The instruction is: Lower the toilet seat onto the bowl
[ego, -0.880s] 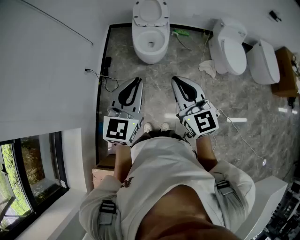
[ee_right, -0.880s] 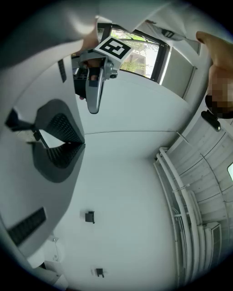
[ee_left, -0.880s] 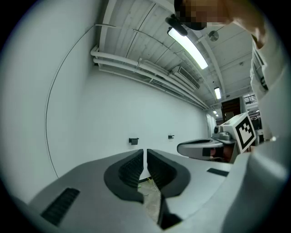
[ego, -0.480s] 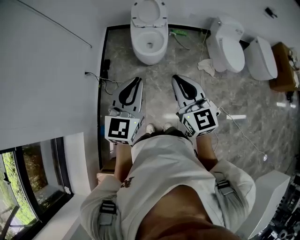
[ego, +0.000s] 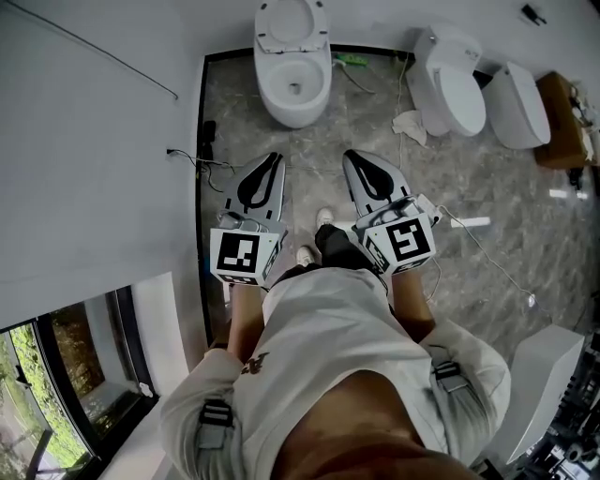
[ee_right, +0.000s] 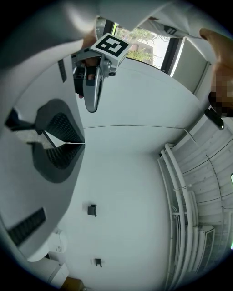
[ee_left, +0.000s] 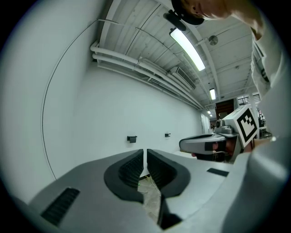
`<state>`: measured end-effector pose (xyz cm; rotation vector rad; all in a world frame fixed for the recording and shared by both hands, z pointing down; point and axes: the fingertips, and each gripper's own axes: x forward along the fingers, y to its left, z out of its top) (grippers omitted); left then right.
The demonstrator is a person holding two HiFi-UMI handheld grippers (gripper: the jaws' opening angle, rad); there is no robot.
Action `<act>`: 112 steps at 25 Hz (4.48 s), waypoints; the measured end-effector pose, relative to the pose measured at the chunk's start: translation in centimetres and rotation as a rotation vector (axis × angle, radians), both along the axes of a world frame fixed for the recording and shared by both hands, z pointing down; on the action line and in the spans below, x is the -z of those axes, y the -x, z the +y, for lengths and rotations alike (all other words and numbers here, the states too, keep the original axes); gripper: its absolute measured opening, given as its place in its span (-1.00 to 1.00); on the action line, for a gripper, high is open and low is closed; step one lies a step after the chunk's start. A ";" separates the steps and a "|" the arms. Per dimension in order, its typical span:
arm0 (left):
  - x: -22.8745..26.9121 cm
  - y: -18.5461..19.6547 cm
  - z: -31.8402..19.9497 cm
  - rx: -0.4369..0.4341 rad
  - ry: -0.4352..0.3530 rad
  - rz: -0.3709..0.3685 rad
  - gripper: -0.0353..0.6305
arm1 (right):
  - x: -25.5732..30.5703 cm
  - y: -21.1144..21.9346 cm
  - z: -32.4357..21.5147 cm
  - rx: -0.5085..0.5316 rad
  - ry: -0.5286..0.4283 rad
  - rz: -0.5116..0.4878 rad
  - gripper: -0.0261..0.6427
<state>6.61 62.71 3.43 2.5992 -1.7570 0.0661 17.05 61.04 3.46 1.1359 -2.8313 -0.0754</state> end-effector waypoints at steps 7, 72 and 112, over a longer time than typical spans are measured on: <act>-0.6 0.7 -2.7 -0.005 0.011 0.008 -0.77 | -0.8 0.6 -2.8 -0.009 0.026 0.001 -0.85; -1.7 13.4 -43.7 -0.060 0.054 0.013 -0.82 | -2.2 12.1 -43.1 -0.096 0.069 0.022 -0.85; -5.2 15.6 -60.7 -0.144 0.103 -0.008 -0.82 | -6.3 14.7 -59.4 -0.181 0.132 0.091 -0.85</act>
